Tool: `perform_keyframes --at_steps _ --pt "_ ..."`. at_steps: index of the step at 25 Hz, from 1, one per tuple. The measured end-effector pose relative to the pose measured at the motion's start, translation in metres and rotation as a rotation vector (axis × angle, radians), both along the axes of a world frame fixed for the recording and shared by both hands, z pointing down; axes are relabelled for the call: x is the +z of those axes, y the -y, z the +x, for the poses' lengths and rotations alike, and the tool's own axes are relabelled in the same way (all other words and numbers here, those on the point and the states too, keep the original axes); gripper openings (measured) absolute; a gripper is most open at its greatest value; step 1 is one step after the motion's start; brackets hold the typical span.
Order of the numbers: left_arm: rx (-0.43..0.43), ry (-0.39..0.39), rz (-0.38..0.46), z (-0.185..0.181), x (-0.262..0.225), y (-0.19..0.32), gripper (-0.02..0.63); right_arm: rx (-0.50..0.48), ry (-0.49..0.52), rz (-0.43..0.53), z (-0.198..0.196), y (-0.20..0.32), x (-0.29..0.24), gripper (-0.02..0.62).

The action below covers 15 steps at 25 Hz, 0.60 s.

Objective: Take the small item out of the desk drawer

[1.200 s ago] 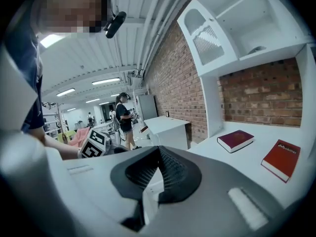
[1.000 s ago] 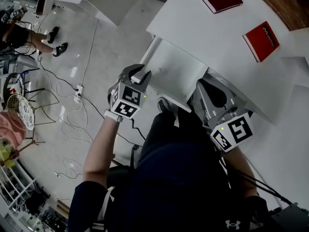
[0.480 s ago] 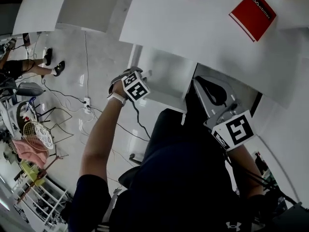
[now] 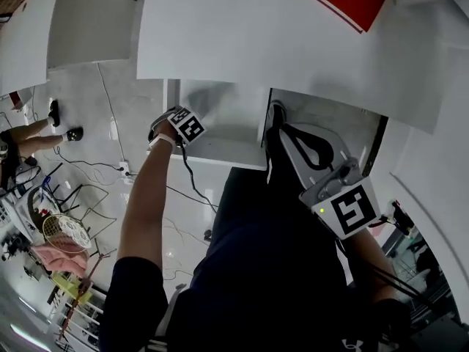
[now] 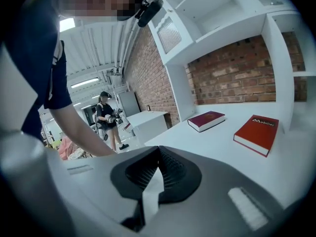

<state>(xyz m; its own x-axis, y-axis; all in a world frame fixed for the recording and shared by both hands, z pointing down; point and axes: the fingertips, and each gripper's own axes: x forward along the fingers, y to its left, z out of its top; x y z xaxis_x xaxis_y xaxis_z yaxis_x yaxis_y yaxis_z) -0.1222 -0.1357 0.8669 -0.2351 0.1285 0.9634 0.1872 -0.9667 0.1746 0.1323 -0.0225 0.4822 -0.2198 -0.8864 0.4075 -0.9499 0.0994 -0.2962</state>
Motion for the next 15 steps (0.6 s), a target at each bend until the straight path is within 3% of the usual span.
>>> perform_keyframes --at_steps 9,10,15 --pt "0.083 0.100 -0.021 -0.006 0.036 -0.005 0.176 0.041 -0.017 -0.043 0.010 -0.002 0.012 0.003" --pt "0.093 0.101 -0.018 -0.006 0.038 -0.005 0.143 0.039 -0.015 -0.047 0.008 -0.002 0.013 0.003" --pt "0.062 0.066 -0.027 0.002 0.032 -0.010 0.140 0.046 0.006 -0.047 0.003 -0.001 0.011 0.003"
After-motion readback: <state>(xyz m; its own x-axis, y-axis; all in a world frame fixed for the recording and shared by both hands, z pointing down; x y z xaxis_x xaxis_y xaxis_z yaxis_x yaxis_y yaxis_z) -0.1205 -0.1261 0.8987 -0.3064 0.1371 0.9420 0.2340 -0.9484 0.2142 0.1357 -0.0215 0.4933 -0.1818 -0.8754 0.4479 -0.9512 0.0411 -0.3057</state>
